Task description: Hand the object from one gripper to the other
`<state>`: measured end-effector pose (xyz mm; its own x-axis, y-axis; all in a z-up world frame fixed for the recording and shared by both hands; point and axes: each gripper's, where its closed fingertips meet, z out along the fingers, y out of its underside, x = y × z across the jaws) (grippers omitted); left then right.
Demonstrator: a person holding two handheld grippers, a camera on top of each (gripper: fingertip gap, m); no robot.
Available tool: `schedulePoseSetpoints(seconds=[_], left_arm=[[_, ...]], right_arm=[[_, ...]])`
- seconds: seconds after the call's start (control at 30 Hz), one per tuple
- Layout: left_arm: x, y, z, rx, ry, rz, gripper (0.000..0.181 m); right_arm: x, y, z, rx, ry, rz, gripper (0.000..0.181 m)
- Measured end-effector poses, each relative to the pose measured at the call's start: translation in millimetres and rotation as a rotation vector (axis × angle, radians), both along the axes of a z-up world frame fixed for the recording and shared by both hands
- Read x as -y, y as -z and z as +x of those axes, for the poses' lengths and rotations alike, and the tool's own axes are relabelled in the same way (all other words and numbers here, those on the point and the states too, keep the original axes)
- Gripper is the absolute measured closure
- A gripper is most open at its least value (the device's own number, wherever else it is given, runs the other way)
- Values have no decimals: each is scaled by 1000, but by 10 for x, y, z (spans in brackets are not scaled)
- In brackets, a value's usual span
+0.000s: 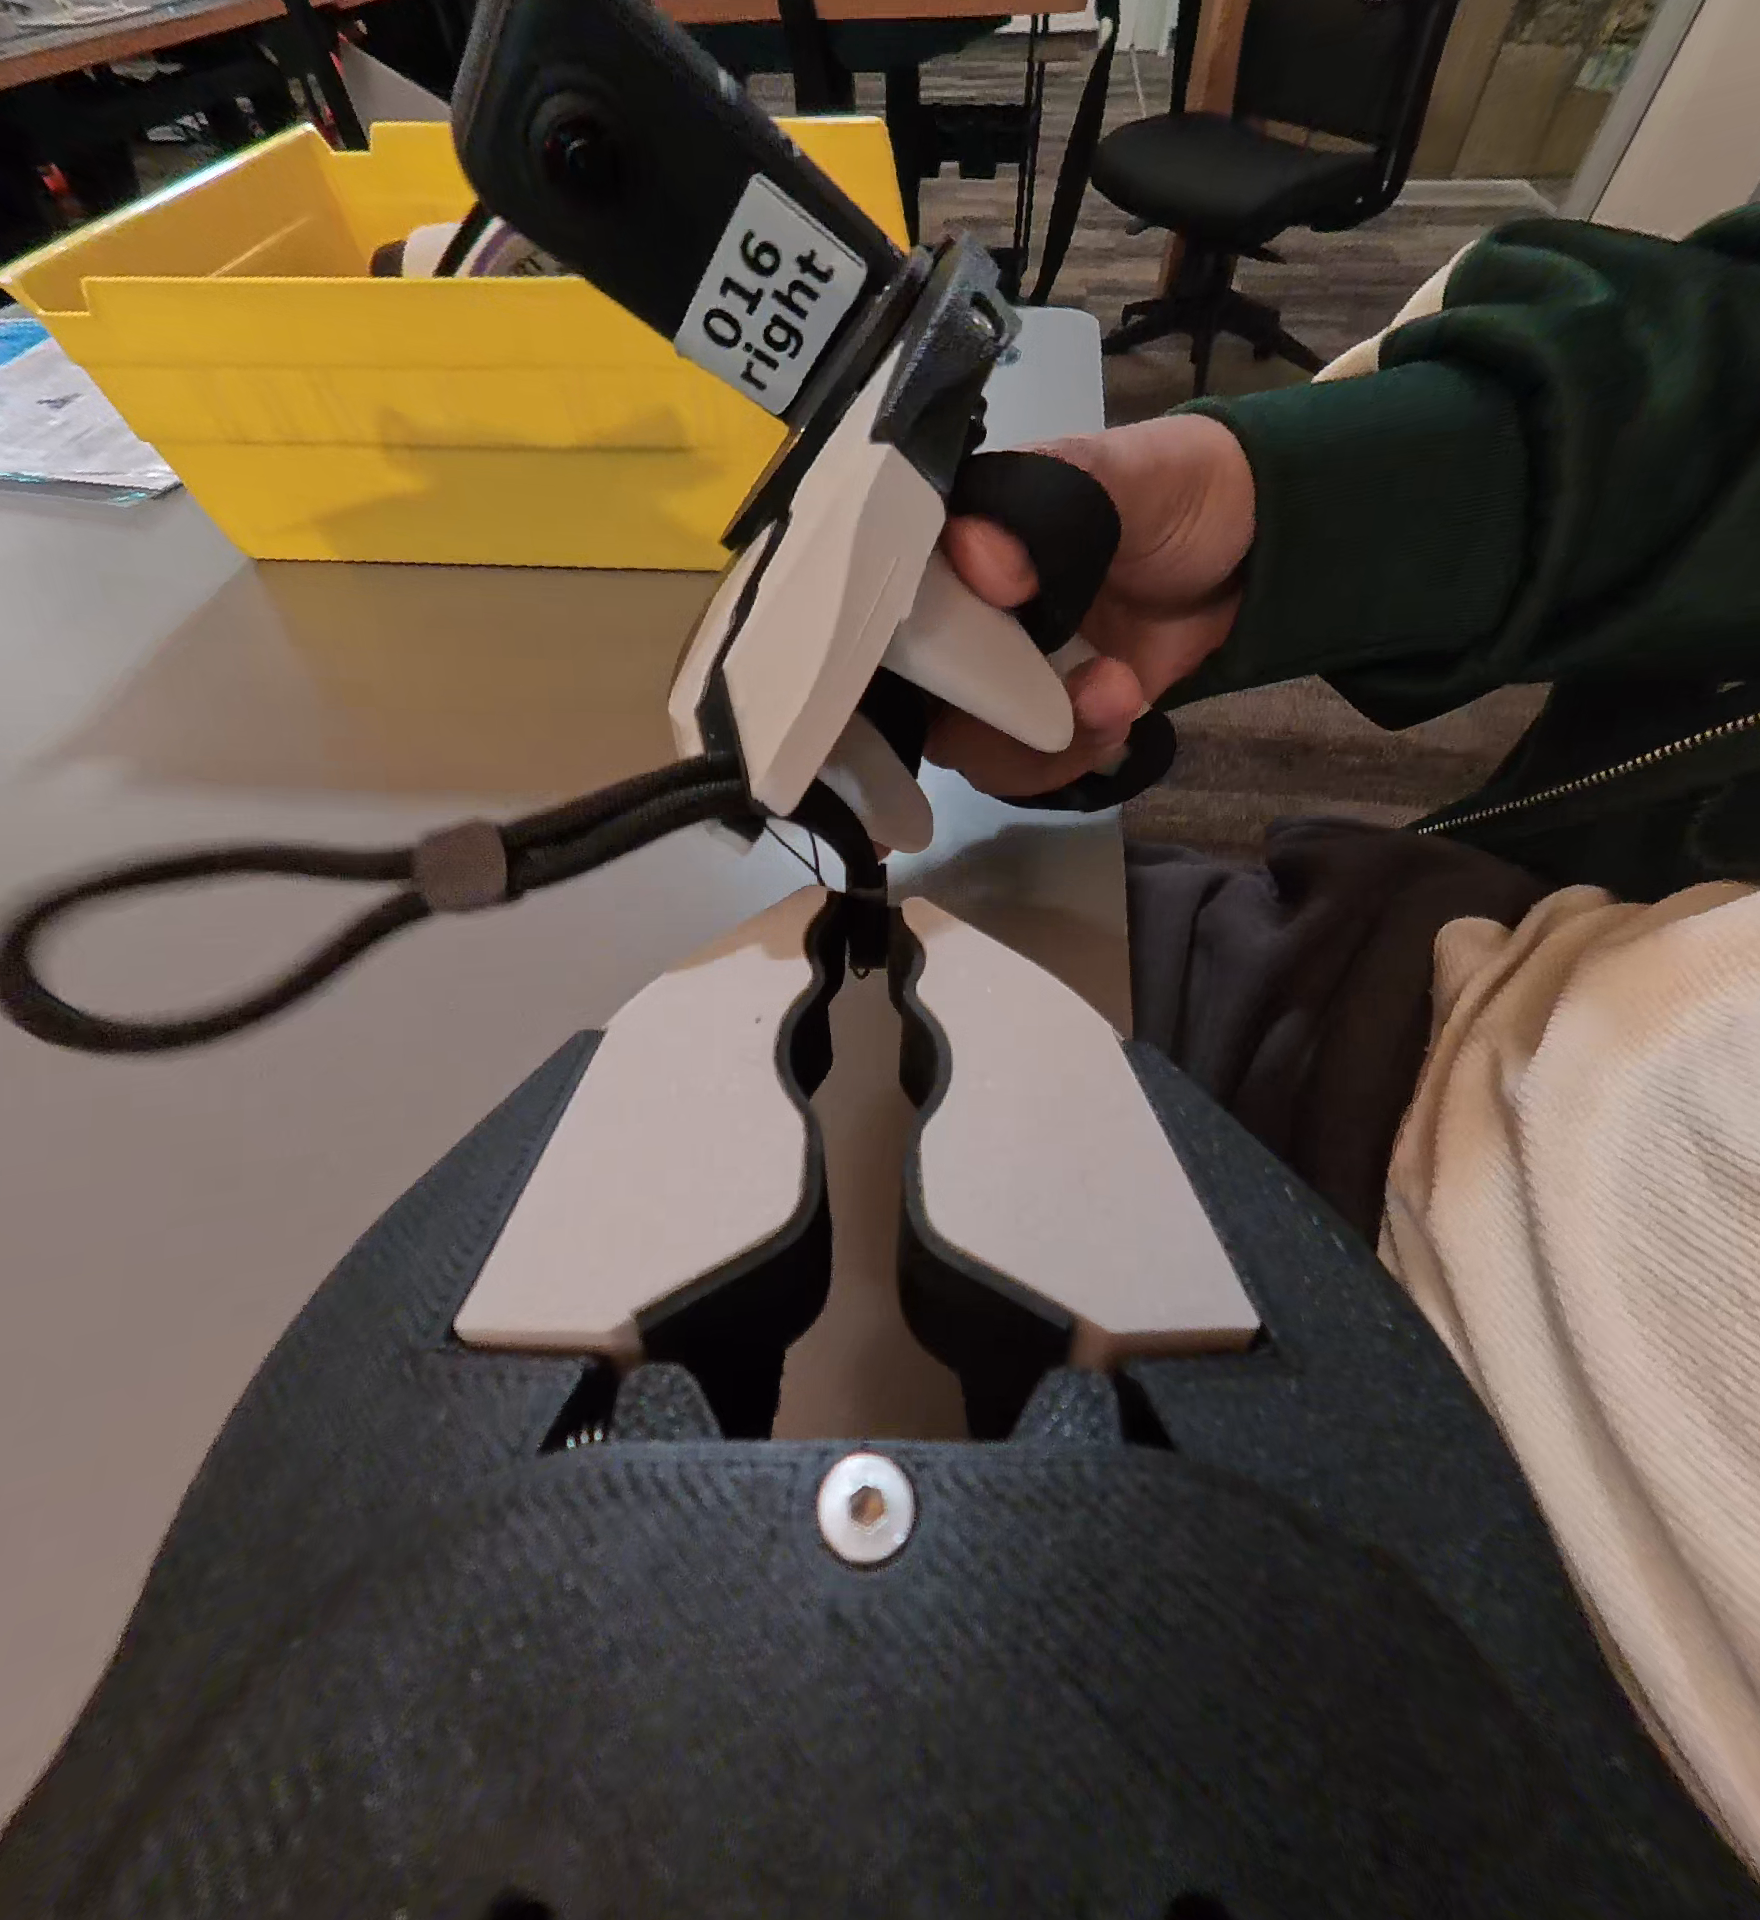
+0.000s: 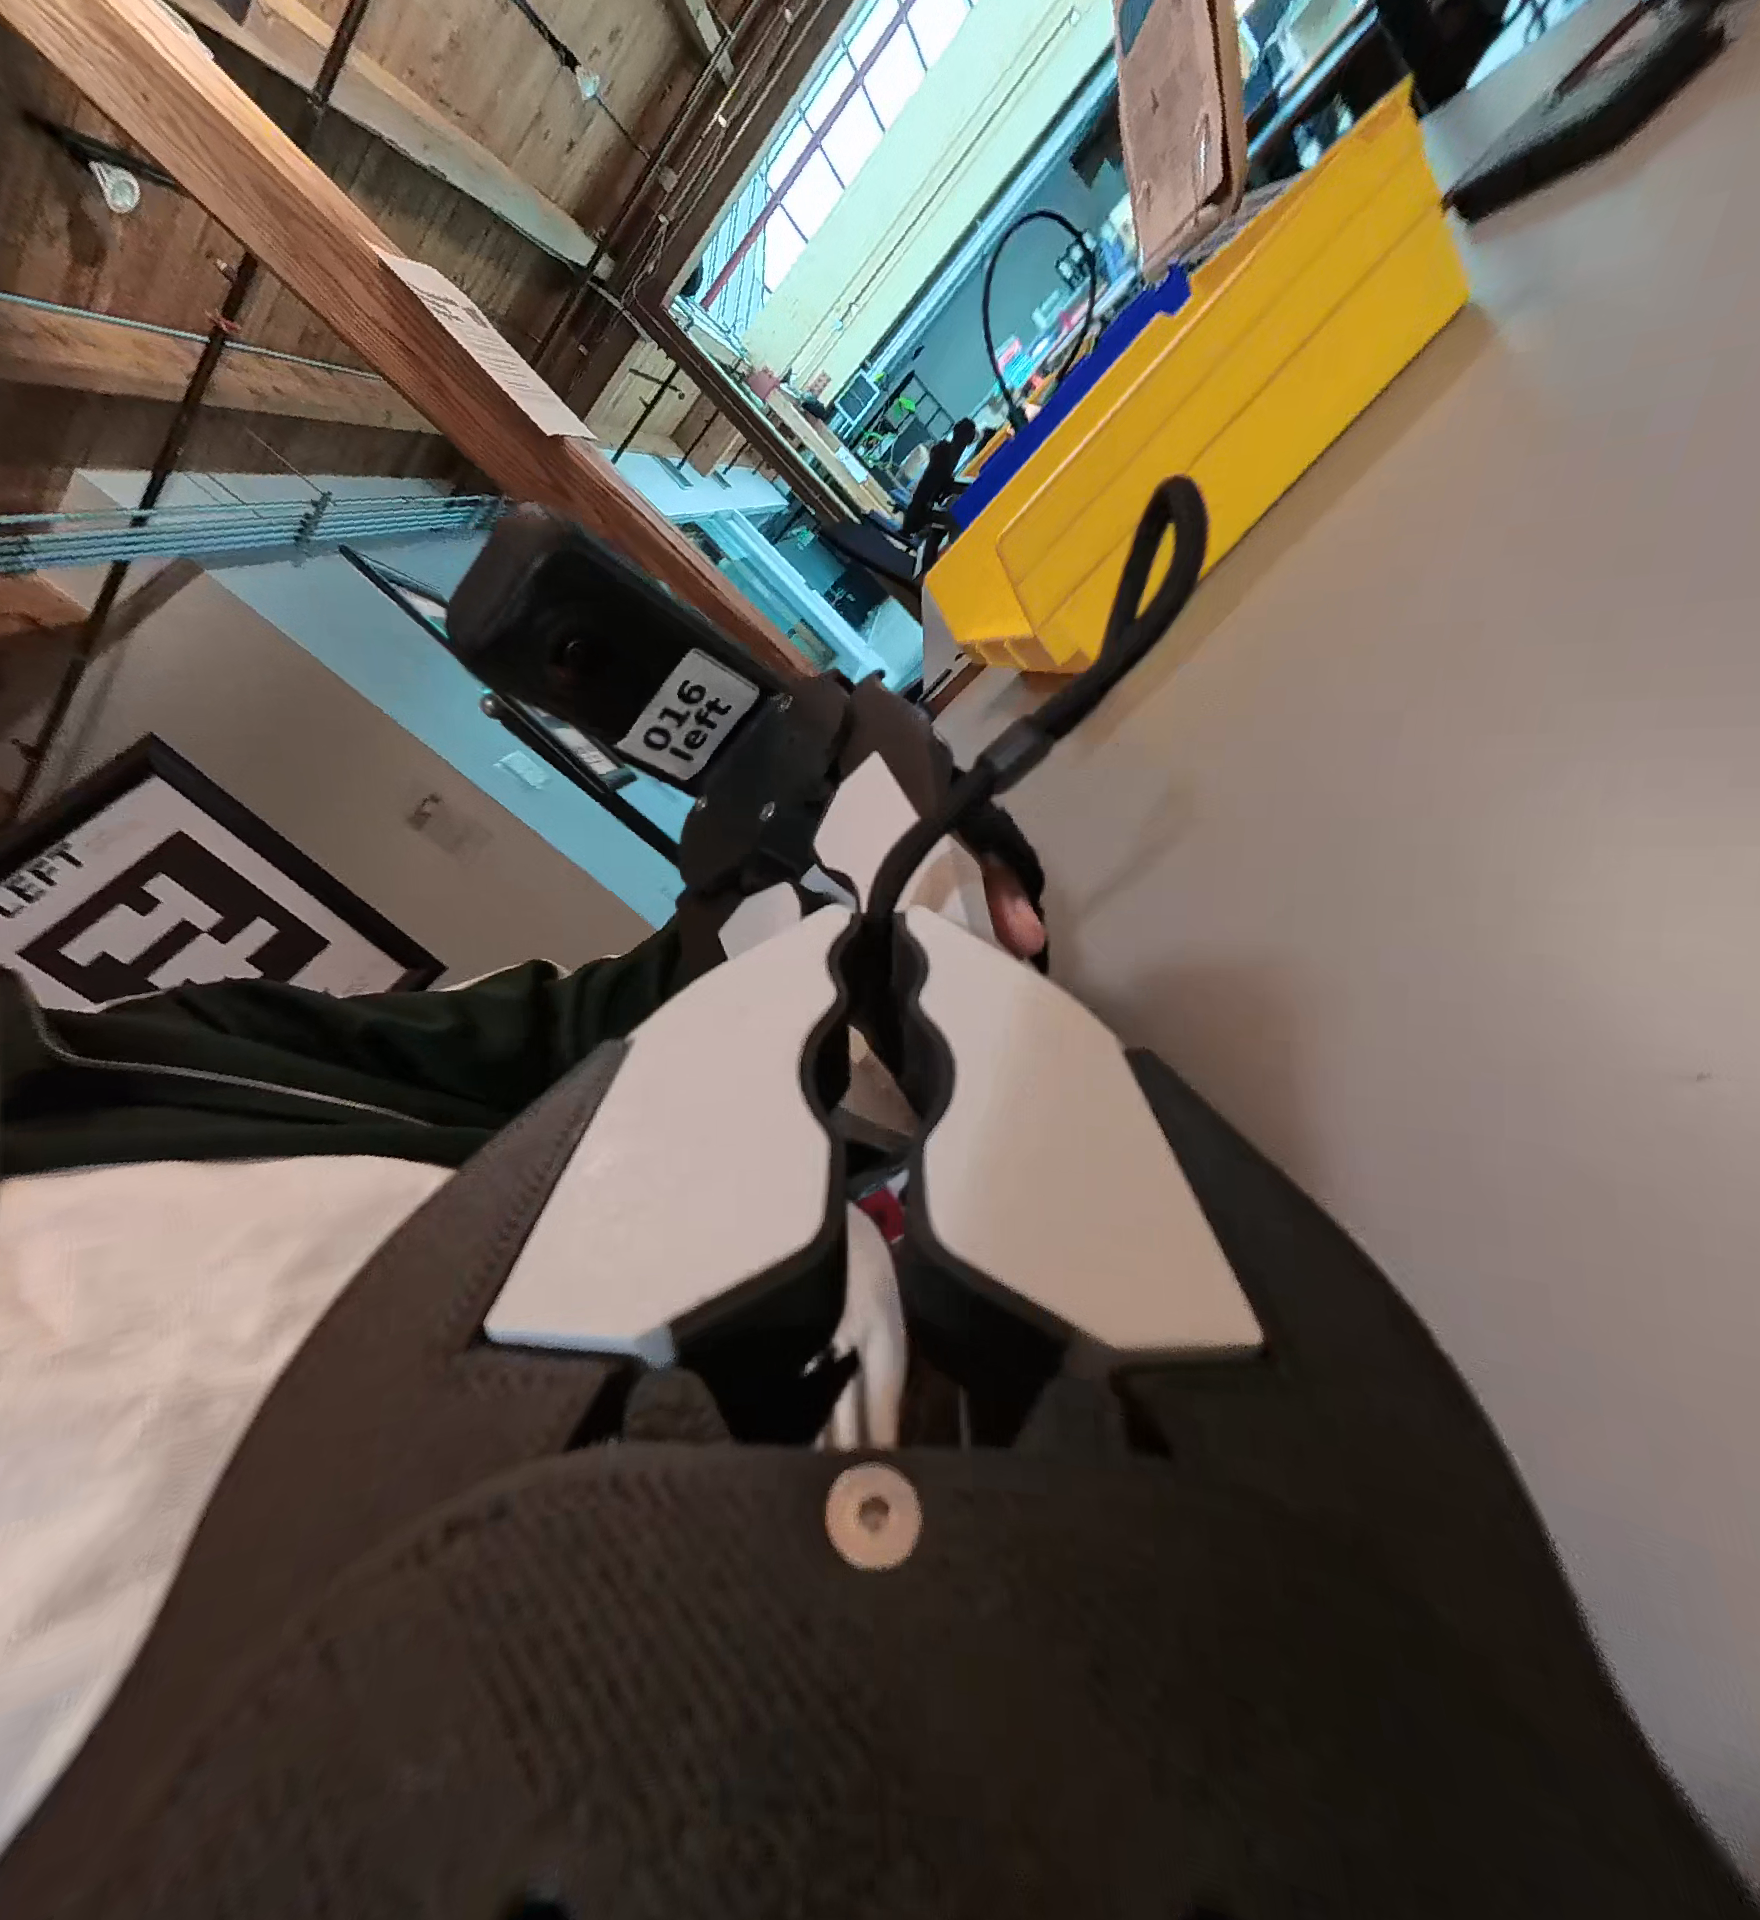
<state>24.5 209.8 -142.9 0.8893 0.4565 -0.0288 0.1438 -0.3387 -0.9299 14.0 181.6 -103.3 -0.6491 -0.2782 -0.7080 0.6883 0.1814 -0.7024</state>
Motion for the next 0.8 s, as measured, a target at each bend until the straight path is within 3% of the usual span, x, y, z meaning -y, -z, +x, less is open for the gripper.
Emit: schedulePoseSetpoints(seconds=[0.03,0.13,0.27,0.57,0.67,0.8], left_arm=[[6,-17,-5,3,-3,15,175],[29,-68,-22,27,-12,85,174],[41,-163,-22,87,7,219,154],[260,-681,10,255,109,728,149],[319,-738,4,295,126,812,154],[339,-766,31,295,144,828,177]], right_arm=[[-6,-25,-8,-28,13,-15,177],[-29,-132,-36,-116,63,-84,177],[-72,-244,-39,-254,113,-153,177],[8,-192,182,-380,47,-142,177],[48,-130,233,-406,28,-111,177],[79,-46,267,-436,13,-67,177]])
